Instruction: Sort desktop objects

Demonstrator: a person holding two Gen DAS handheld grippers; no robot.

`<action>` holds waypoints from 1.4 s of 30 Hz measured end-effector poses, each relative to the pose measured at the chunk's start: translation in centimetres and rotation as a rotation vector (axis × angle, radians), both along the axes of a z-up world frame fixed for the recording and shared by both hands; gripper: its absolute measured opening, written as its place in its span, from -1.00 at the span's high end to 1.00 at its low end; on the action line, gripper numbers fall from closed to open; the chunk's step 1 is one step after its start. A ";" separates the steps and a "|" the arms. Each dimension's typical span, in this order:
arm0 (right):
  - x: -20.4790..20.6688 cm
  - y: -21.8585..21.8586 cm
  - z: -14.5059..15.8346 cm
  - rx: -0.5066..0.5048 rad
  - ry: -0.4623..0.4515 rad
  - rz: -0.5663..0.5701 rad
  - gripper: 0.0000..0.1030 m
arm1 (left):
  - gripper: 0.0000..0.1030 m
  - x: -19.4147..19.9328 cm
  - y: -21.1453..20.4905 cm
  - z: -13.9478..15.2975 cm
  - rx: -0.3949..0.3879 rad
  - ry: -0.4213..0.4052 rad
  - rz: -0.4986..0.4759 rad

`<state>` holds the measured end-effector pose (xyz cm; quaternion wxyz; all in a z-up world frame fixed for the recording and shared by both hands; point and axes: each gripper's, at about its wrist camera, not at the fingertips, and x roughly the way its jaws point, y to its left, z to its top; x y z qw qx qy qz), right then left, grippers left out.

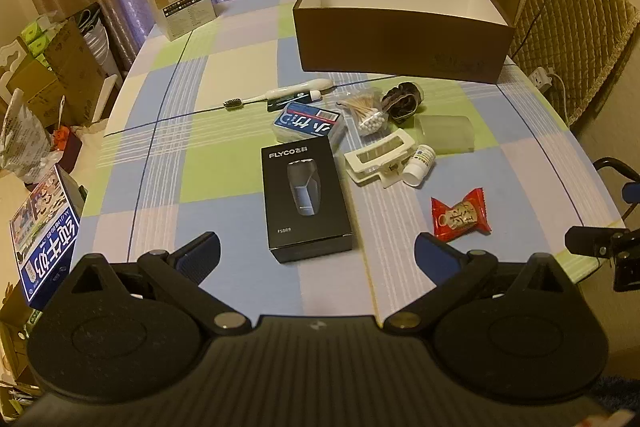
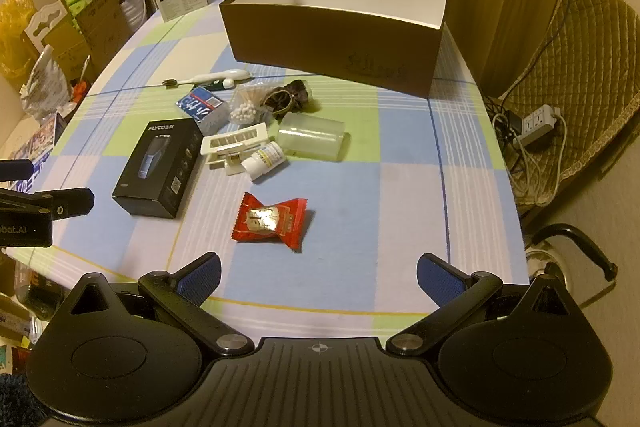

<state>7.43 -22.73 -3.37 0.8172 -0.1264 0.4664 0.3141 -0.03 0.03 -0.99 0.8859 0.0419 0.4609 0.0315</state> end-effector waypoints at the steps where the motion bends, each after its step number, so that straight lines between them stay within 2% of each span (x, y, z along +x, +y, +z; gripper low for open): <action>1: 0.0 -0.1 0.0 0.000 0.001 0.001 -0.97 | -0.98 0.0 0.0 -0.1 0.000 0.001 -0.001; 34: 0.2 -0.3 -0.3 -0.010 0.021 0.024 -0.97 | -0.98 0.2 -0.2 -0.9 -0.005 0.033 -0.001; 35: 0.2 -0.3 -0.4 -0.010 0.021 0.024 -0.97 | -0.98 0.2 -0.2 -0.9 -0.005 0.034 0.057; 42: 0.2 -0.3 -0.3 -0.011 0.021 0.025 -0.97 | -0.98 0.1 -0.1 -1.0 -0.007 0.035 0.066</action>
